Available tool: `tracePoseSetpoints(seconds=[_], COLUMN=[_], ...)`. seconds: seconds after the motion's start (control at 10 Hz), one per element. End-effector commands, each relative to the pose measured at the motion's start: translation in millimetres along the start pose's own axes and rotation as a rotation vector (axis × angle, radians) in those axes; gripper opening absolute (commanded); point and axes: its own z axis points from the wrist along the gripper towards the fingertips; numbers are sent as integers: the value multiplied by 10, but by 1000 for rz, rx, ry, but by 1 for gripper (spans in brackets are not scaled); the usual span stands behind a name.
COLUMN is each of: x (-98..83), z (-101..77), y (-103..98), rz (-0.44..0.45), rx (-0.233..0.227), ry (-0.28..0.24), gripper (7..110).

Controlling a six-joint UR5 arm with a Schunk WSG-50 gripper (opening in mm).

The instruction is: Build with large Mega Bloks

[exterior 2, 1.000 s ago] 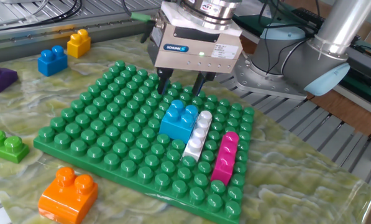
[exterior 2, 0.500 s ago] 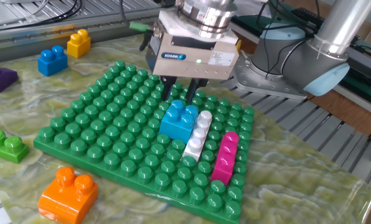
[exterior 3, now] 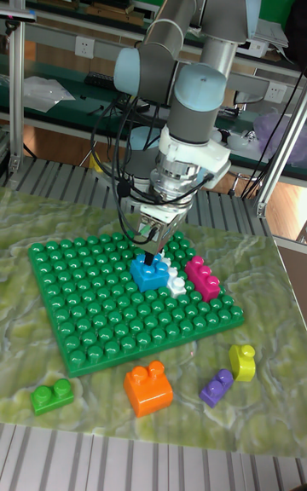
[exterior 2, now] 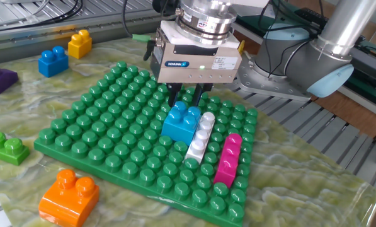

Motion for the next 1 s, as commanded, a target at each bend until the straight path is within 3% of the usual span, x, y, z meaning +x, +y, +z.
tracePoseSetpoints(seconds=[0.0,0.2,0.4,0.7,0.8,0.9], x=[20,-19,-38,121,151,87], z=[18,-13,-89,-107,-121,-110], y=[20,1,-70,-204,-305,-264], rz=[13,19,33,-4,9,6], rx=[-10,0,41,94,135,119], ry=[4,-3,22,87,98,73], gripper=[44,44,44,44,44,44])
